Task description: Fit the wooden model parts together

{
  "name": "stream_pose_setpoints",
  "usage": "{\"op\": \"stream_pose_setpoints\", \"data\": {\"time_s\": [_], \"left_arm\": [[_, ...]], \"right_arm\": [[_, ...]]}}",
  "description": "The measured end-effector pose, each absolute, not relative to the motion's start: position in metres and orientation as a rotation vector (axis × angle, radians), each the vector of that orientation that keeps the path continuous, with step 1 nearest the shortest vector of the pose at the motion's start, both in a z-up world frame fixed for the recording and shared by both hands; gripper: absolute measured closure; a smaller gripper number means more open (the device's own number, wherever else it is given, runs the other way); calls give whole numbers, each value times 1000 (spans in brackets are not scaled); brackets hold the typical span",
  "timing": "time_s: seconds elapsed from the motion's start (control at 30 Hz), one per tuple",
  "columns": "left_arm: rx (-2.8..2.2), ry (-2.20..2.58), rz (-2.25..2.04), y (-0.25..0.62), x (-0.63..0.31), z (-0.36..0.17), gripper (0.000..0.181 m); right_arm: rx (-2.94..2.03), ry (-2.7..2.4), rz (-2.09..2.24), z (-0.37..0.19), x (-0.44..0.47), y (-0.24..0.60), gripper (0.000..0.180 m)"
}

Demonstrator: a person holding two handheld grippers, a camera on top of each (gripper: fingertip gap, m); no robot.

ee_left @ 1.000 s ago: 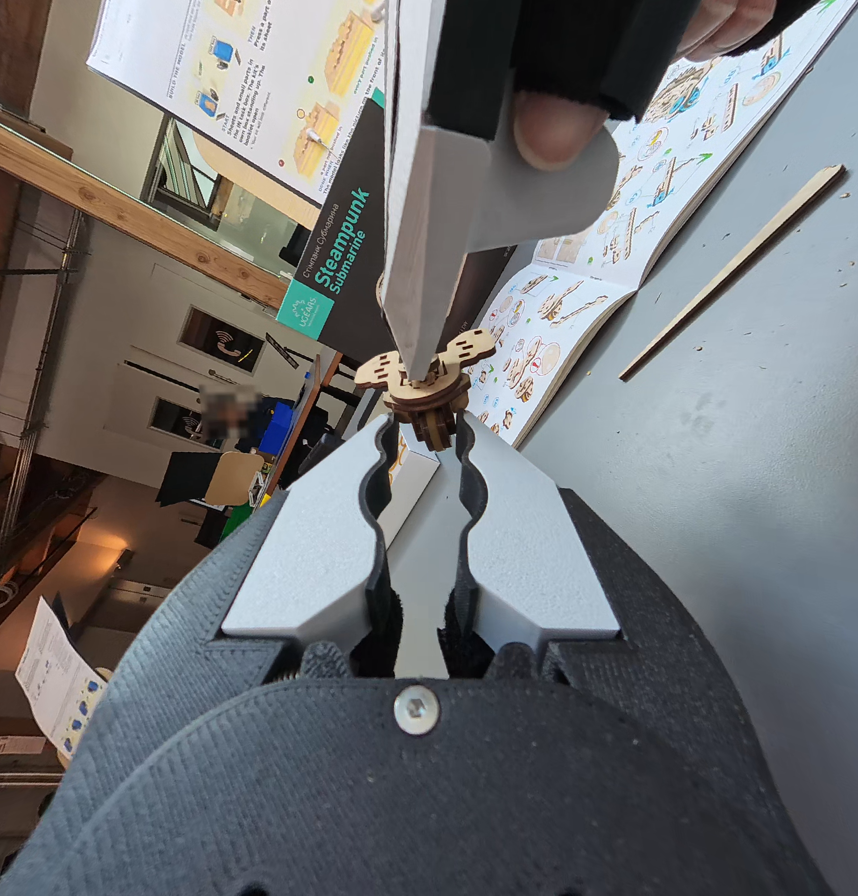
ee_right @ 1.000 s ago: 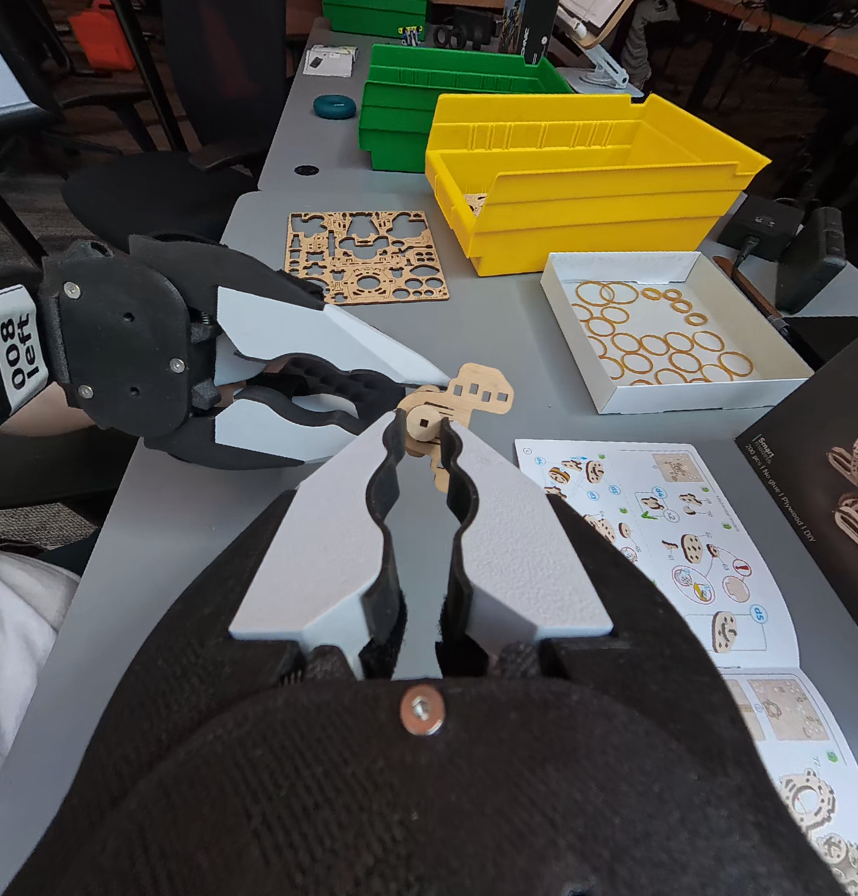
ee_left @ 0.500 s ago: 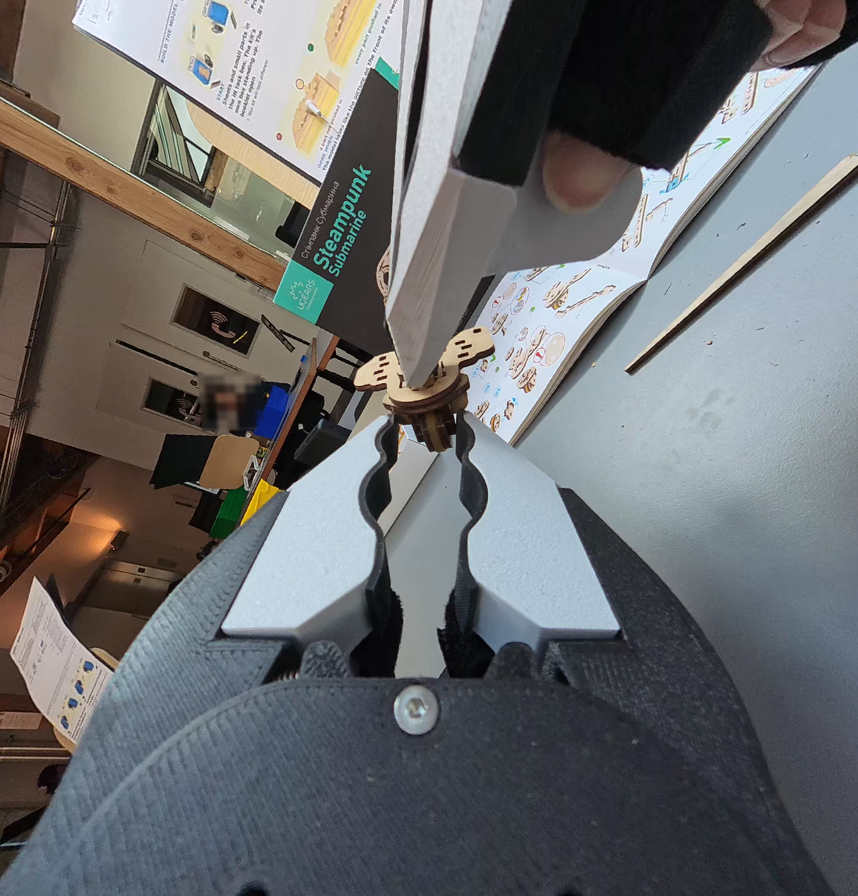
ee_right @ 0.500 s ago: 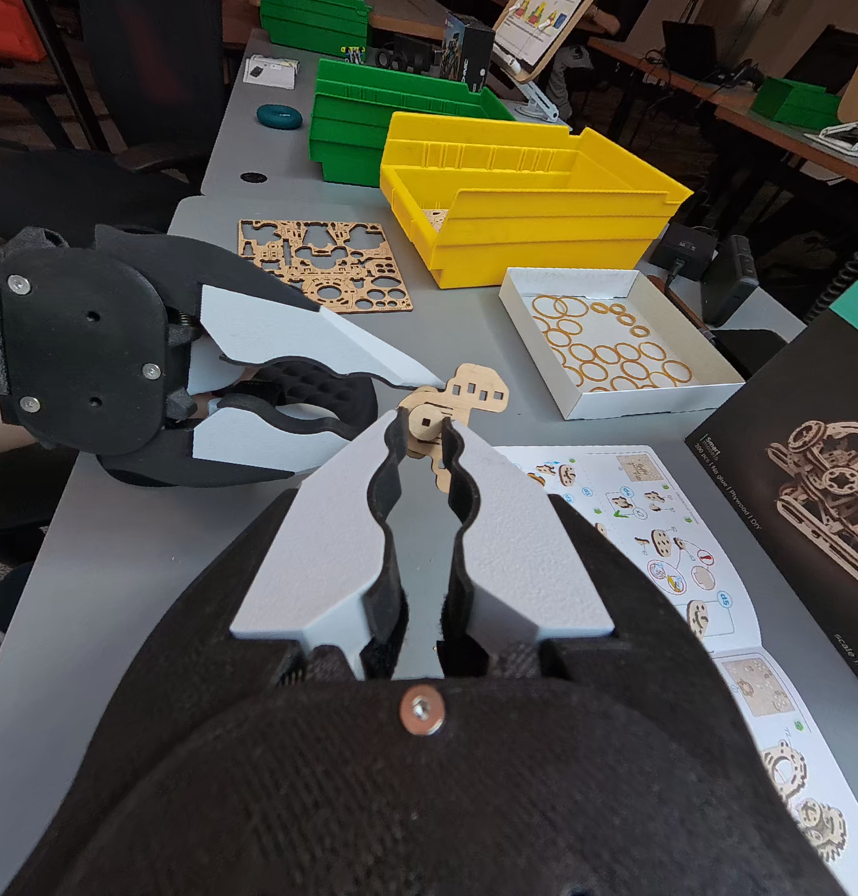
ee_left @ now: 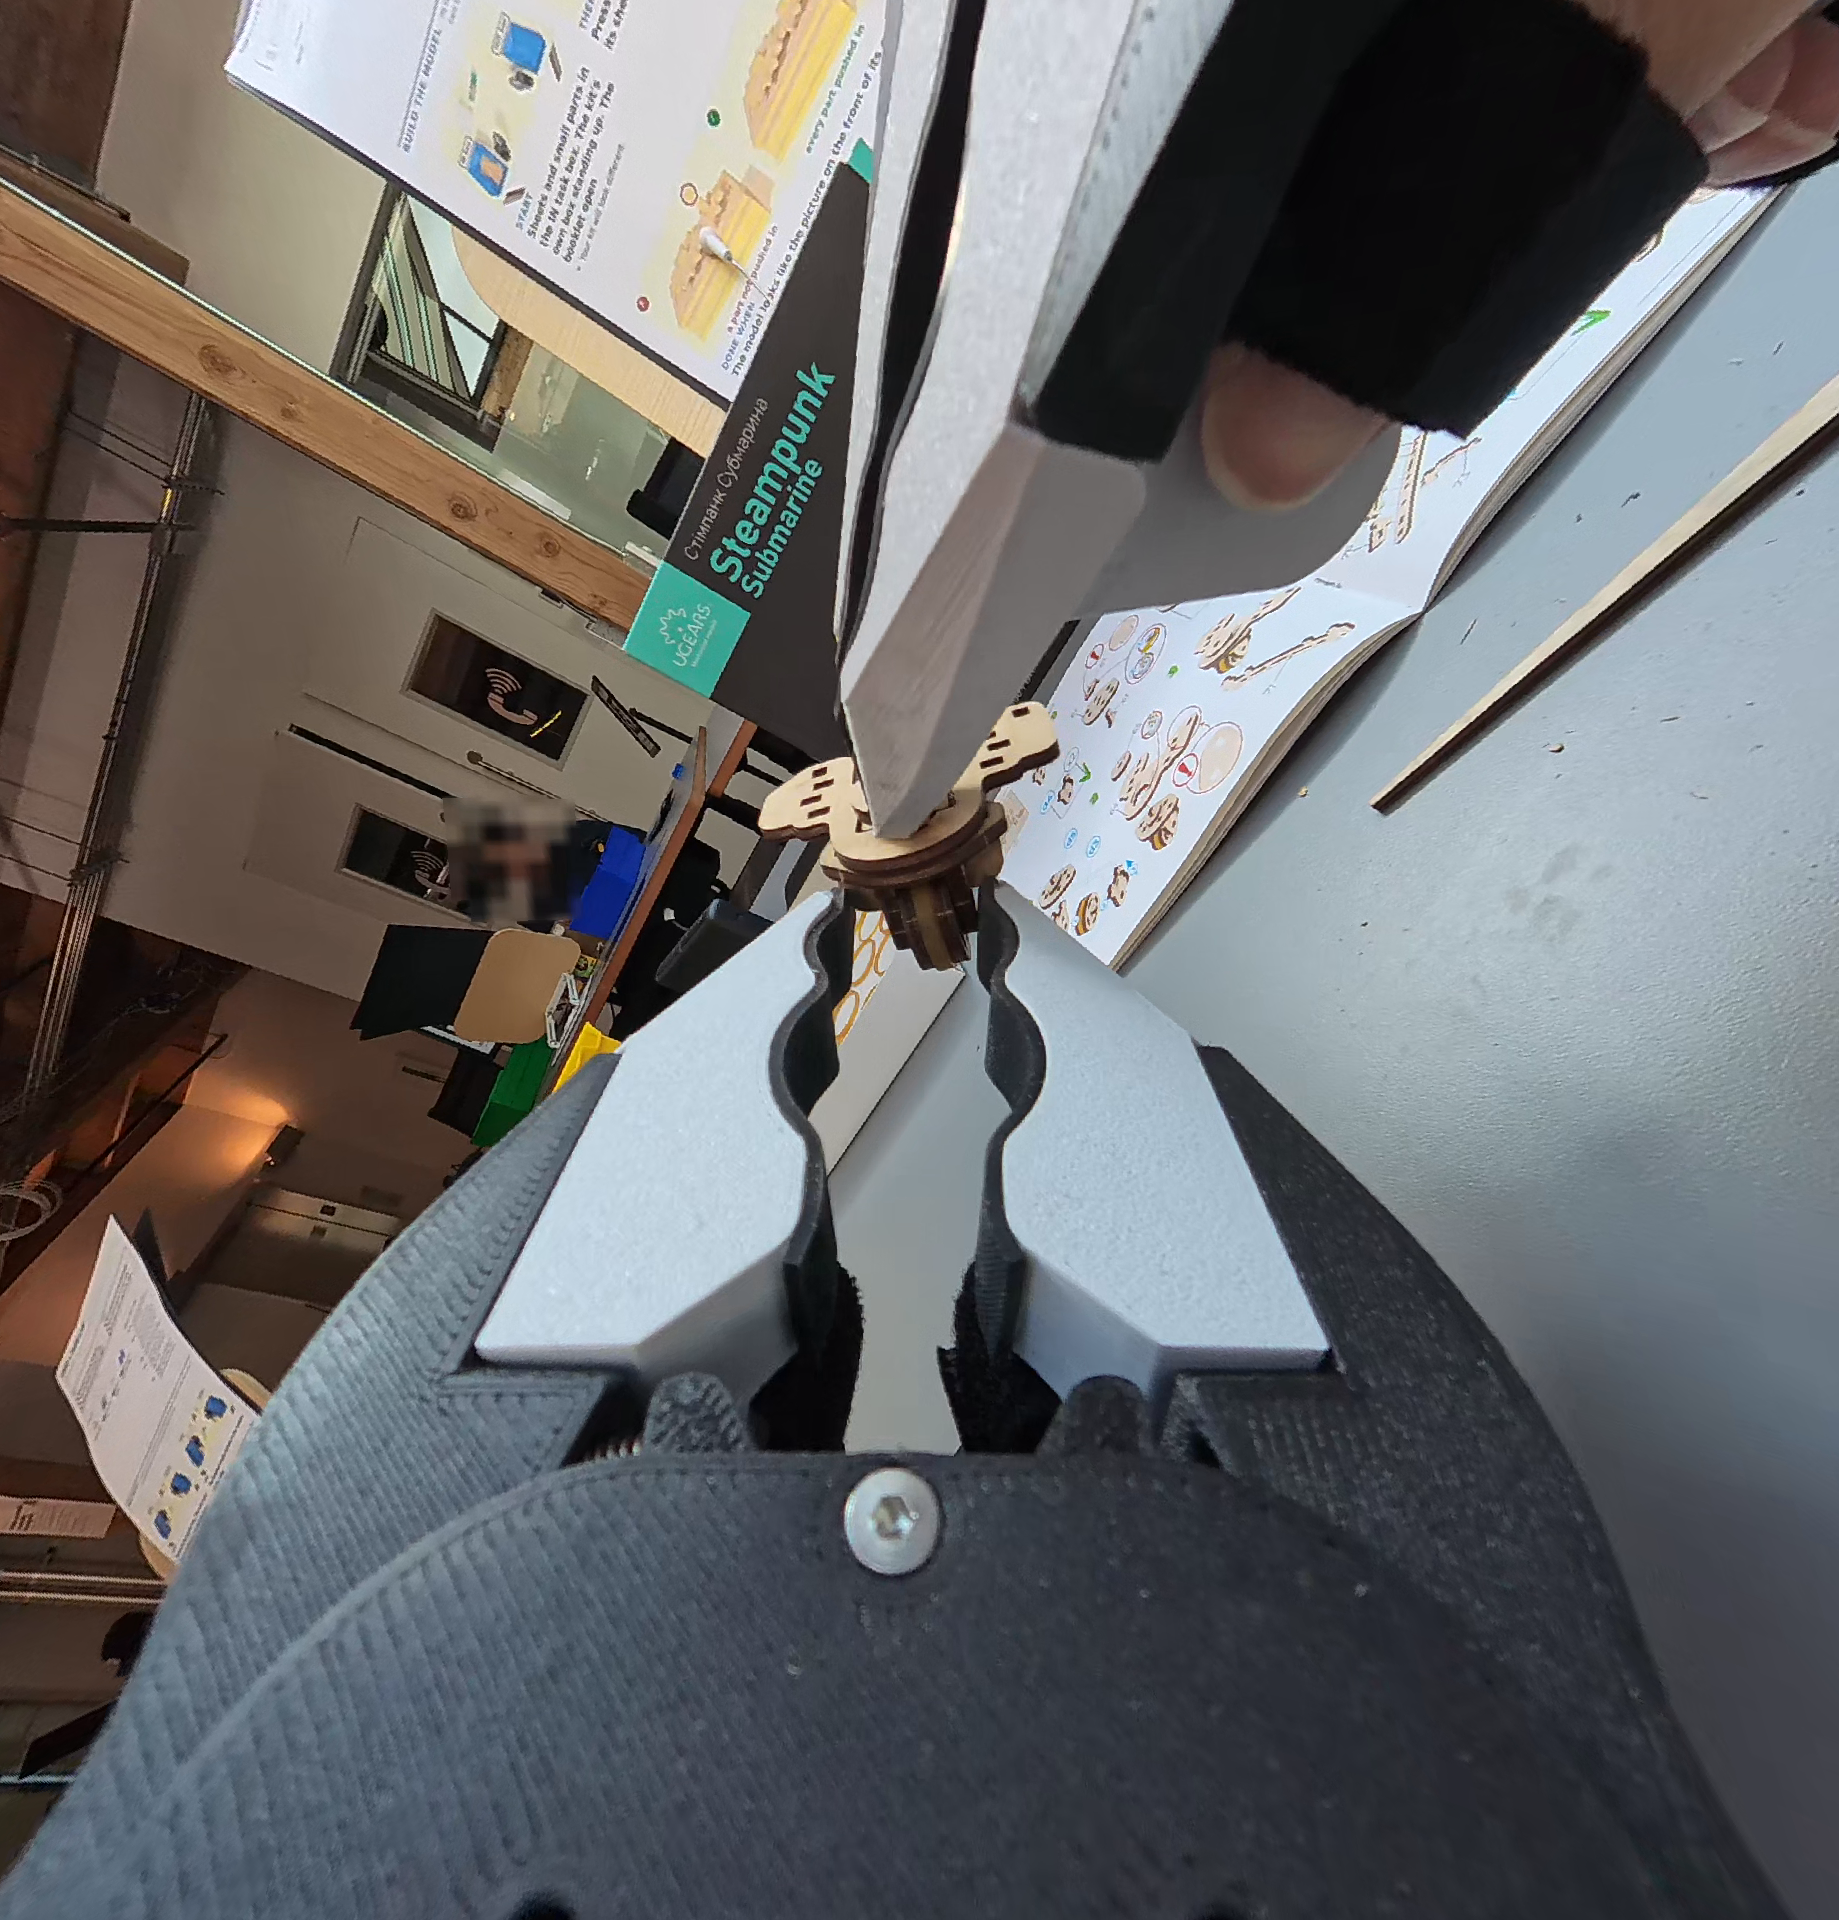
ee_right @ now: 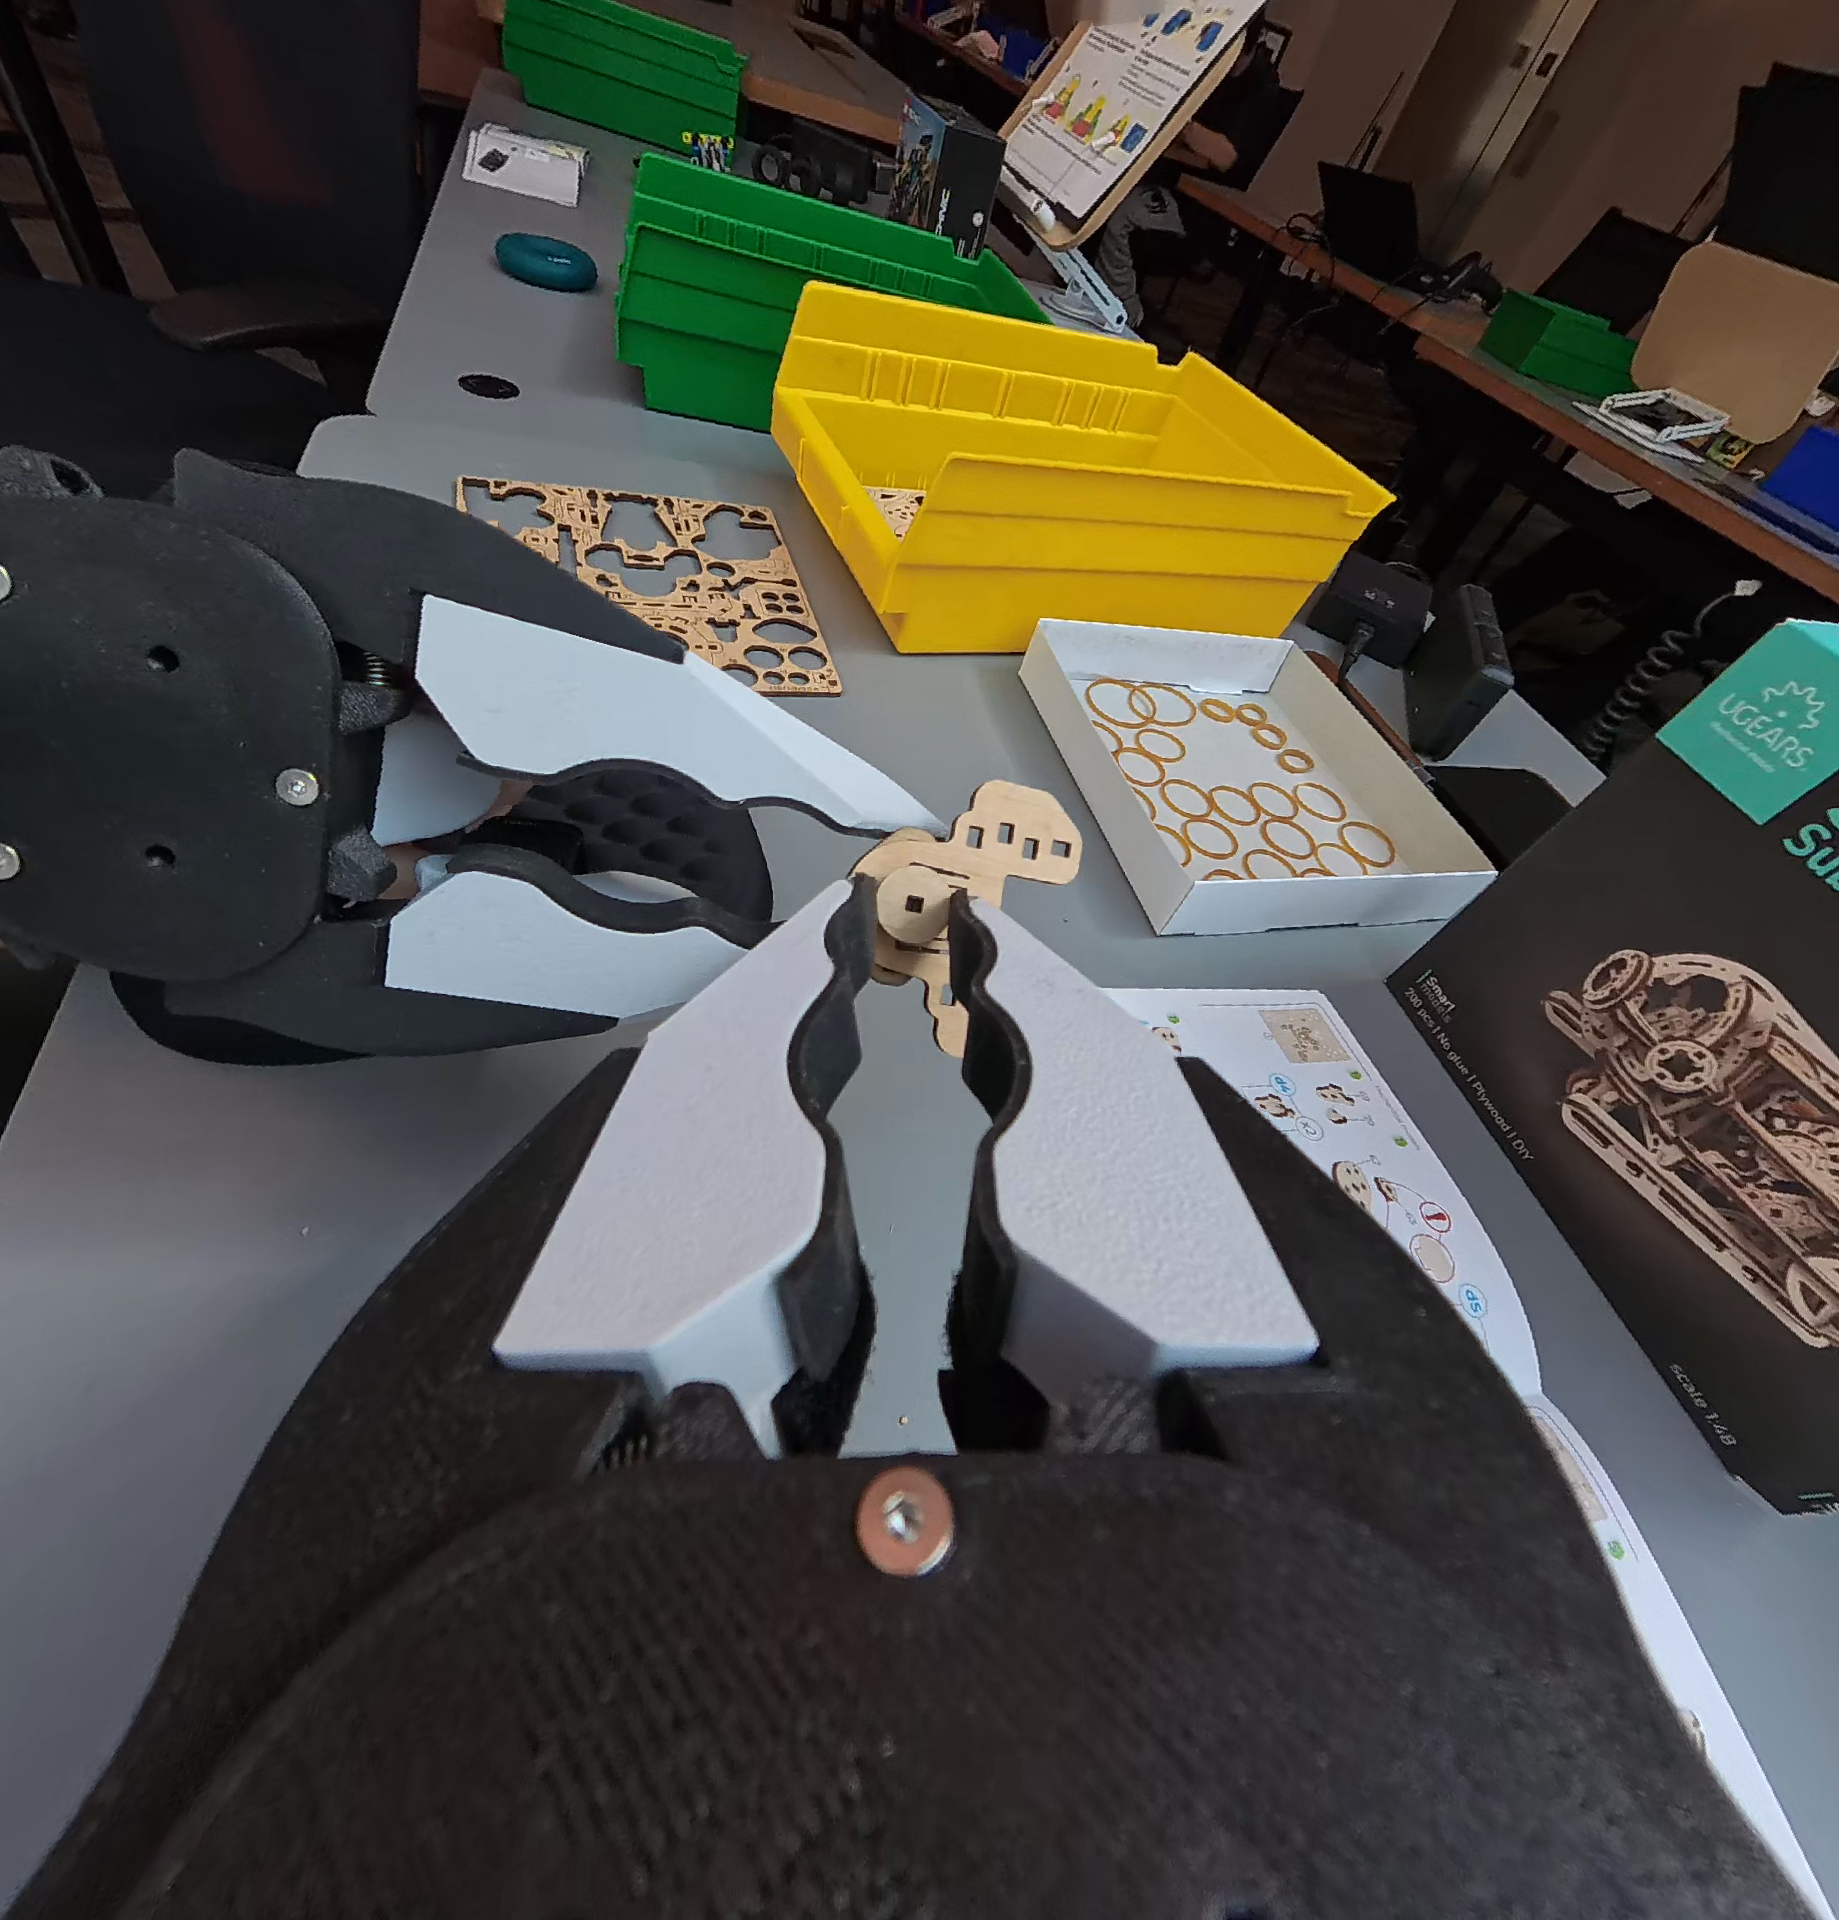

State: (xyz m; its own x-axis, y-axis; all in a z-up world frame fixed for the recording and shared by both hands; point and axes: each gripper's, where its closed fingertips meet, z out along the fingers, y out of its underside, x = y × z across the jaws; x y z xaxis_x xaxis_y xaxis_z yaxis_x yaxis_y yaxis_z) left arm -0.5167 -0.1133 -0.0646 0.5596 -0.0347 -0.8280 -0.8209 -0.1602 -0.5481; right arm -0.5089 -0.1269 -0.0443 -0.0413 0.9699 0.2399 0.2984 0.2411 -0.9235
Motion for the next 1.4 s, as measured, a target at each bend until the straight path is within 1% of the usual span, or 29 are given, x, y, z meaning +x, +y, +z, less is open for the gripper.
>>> {"op": "stream_pose_setpoints", "data": {"time_s": [0.27,0.8,1.13,1.27,1.4], "left_arm": [[-1532,737,793,-117,-513,-56,159],[-1470,758,821,-117,-509,-51,159],[-1484,749,751,-116,-508,-52,158],[-1496,737,692,-116,-507,-53,158],[-1526,714,586,-116,-508,-55,158]], "right_arm": [[-1244,-1545,1000,-36,-505,-130,167],[-1207,-1615,938,-32,-501,-129,167],[-1204,-1620,938,-31,-501,-128,167],[-1202,-1615,943,-29,-500,-126,162],[-1186,-1590,994,-16,-495,-121,161]]}}
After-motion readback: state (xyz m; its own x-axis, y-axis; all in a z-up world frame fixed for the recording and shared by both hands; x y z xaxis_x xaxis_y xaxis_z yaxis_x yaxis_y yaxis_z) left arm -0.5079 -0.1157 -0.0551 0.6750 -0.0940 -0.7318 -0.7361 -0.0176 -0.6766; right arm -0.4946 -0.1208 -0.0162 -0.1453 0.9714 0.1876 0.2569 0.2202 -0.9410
